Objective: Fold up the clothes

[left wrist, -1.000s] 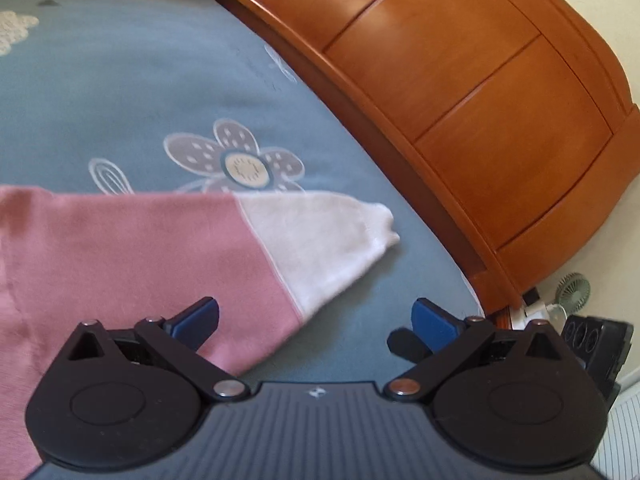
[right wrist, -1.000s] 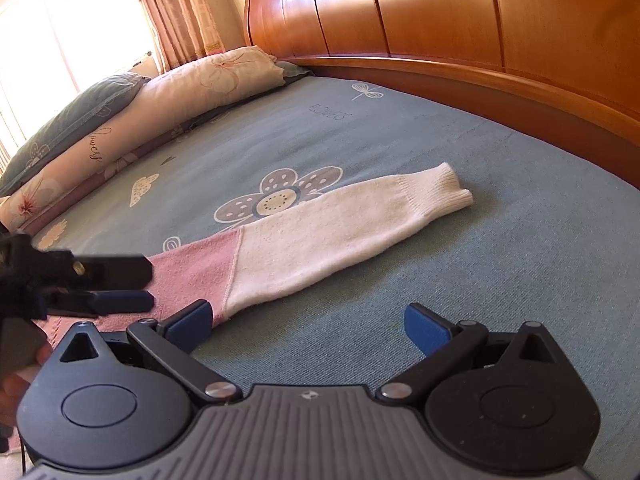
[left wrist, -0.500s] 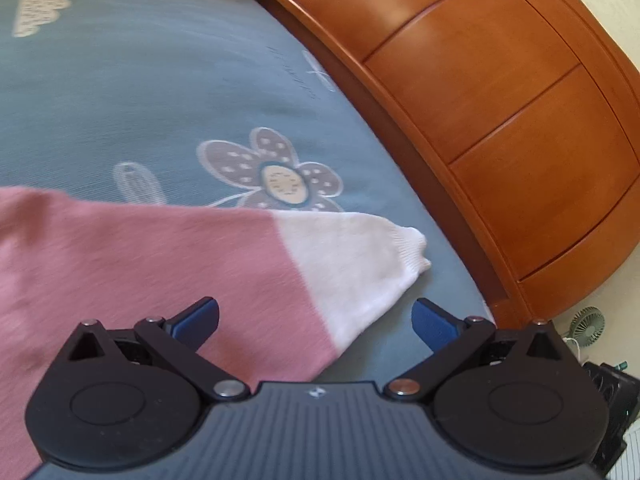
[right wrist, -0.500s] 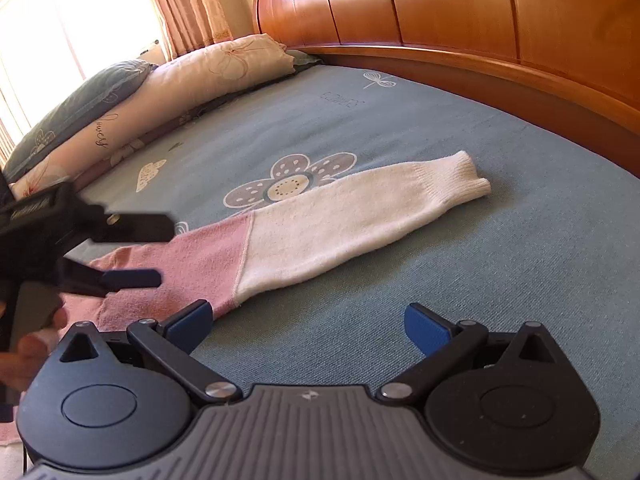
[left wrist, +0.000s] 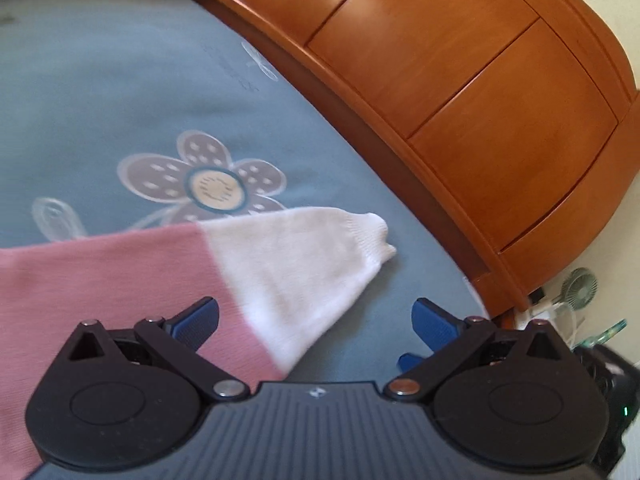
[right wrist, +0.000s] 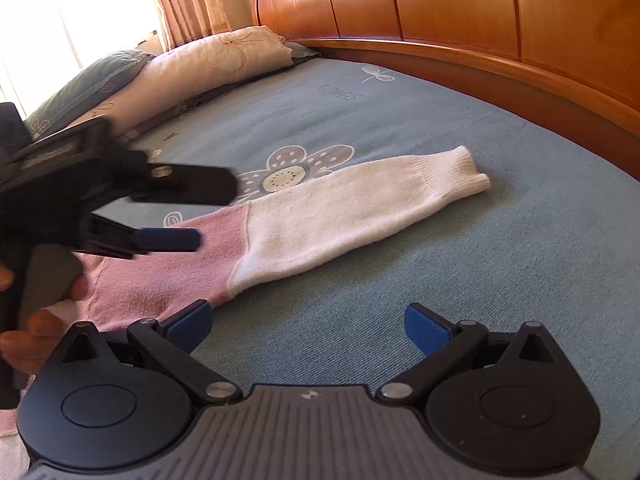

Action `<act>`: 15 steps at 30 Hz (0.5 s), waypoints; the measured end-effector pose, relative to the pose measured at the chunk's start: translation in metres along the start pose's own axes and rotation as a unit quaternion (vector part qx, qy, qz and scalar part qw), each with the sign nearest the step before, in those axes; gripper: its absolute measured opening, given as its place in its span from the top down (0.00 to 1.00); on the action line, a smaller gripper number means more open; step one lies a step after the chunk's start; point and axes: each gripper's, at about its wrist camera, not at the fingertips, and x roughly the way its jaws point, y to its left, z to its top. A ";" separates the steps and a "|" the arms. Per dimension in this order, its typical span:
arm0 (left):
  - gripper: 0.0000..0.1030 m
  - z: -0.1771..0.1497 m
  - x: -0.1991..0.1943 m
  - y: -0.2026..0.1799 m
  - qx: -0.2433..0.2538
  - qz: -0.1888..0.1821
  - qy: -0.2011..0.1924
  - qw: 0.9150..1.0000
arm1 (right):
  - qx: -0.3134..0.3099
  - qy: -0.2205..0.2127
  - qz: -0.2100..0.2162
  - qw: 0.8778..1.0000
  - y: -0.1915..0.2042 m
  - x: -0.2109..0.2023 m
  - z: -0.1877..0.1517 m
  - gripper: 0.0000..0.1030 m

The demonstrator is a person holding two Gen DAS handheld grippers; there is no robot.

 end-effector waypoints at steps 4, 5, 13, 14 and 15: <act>0.01 -0.017 -0.050 0.017 -0.013 0.039 -0.018 0.999 | 0.004 0.001 0.002 1.000 0.000 0.000 0.000 0.00; 0.01 -0.024 -0.061 0.022 -0.015 0.050 -0.025 0.998 | 0.005 0.001 0.001 1.000 0.000 0.000 0.000 0.00; 0.01 -0.054 -0.066 0.063 -0.094 0.058 -0.028 0.993 | -0.001 0.005 0.002 1.000 0.007 0.003 -0.001 0.00; 0.01 -0.054 -0.063 0.064 -0.099 0.047 -0.026 0.994 | -0.001 0.006 0.001 1.000 0.008 0.004 -0.001 0.00; 0.01 -0.052 -0.060 0.062 -0.103 0.045 -0.024 0.993 | -0.002 0.007 0.001 1.000 0.009 0.005 -0.001 0.00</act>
